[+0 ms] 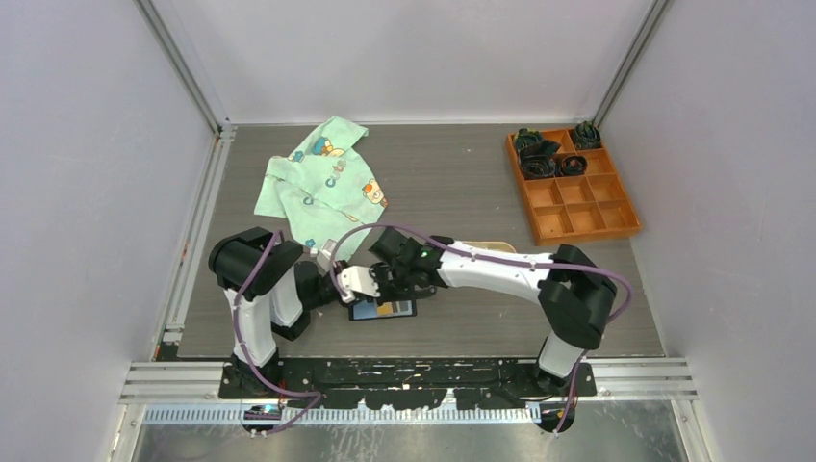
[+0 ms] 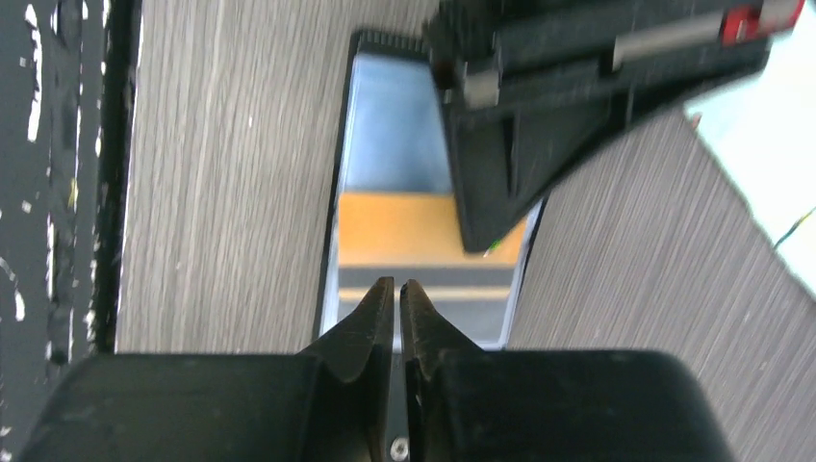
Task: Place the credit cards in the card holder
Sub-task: Insert the credit card into the card holder.
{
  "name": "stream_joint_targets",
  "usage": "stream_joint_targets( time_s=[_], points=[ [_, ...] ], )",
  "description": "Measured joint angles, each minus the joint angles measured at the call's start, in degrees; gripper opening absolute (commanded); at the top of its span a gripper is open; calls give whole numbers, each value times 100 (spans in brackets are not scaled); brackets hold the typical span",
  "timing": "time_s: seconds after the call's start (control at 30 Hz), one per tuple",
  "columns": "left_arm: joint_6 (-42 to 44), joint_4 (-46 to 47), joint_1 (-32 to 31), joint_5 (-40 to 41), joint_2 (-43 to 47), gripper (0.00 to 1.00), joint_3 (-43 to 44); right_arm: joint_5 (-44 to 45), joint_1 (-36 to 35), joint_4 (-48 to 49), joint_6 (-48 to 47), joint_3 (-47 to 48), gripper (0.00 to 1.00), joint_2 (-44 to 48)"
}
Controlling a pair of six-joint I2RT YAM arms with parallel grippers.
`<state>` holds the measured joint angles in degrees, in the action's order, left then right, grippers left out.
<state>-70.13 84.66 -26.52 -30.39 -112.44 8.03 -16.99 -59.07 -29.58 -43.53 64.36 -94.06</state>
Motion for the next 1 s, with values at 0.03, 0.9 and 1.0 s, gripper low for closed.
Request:
stream_joint_targets(
  time_s=[0.03, 0.9, 1.0],
  points=[
    [-2, 15, 0, 2, 0, 12, -7, 4, -72, 20, -24, 140, 12, -140],
    [-31, 212, 46, -81, -57, 20, -24, 1403, -841, 697, 35, 654, 11, -1412],
    [-42, 214, 83, -114, -57, 22, -24, 1451, -837, 778, 28, 573, 11, -1410]
  ],
)
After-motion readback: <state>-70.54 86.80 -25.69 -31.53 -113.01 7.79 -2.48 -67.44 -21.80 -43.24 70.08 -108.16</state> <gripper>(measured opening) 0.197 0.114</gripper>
